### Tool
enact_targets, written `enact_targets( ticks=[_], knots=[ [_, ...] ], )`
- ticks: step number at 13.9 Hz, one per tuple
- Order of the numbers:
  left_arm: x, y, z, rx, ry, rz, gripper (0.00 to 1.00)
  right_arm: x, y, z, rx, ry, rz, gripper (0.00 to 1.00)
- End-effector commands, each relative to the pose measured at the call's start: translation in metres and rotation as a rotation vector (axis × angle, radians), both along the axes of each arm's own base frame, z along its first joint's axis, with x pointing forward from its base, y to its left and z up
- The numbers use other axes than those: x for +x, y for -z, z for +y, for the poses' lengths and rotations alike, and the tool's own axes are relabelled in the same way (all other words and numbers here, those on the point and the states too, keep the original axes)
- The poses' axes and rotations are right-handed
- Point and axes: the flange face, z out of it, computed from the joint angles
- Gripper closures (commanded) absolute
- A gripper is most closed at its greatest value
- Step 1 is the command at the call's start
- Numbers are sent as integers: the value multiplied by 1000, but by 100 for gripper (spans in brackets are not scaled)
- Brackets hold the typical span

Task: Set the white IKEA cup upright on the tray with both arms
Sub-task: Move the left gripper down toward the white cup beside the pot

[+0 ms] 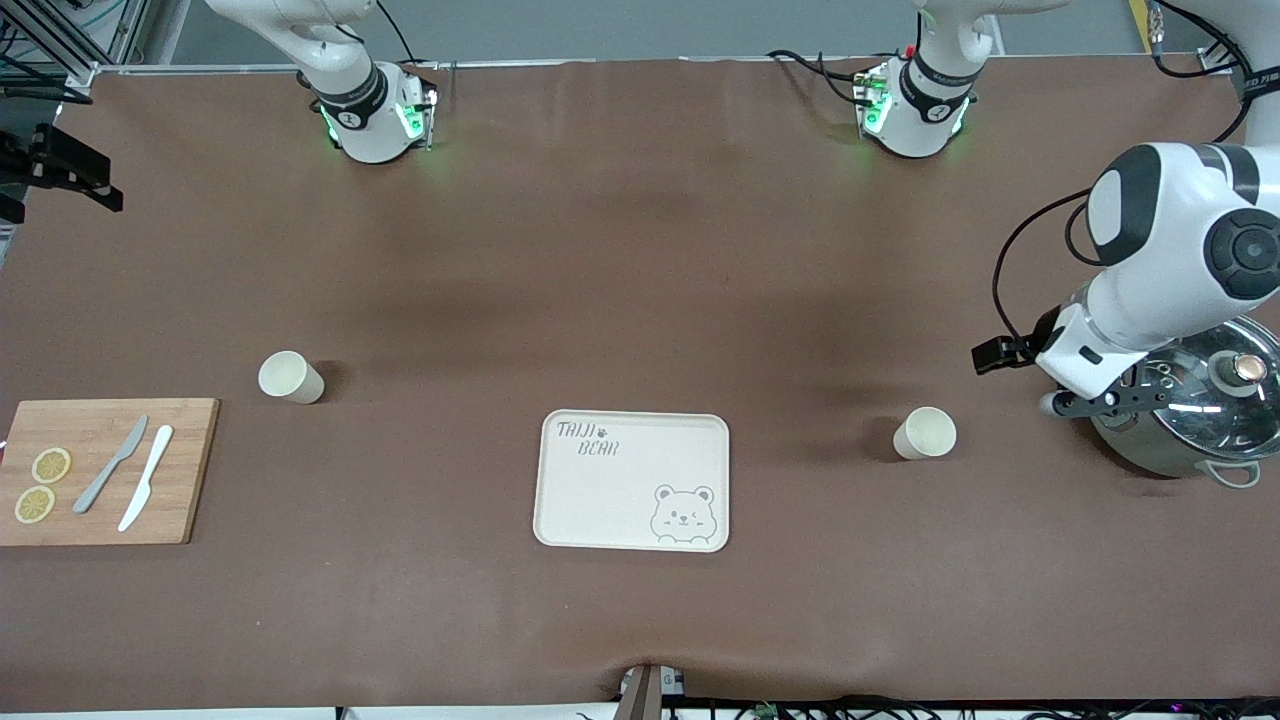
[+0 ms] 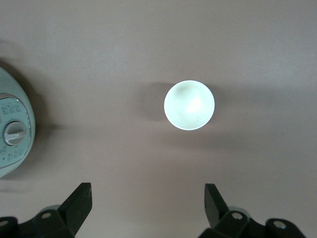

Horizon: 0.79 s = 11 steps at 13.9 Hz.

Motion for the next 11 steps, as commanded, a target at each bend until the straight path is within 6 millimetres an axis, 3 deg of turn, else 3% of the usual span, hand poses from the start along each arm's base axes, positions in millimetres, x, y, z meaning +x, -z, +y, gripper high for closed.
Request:
enact_targets(
  ticks=[1, 3, 8, 11],
  knots=[
    [3, 19, 0, -17, -2, 9, 0, 6, 0, -6, 9, 1, -8, 0],
    [4, 25, -6, -21, 5, 17, 0, 8, 2, -9, 6, 1, -2, 0],
    [8, 52, -10, -25, 12, 25, 0, 12, 9, -37, 25, 55, -2, 0],
    [16, 72, -10, -32, 10, -4, 0, 39, 49, -44, 18, 56, 46, 0]
  ],
)
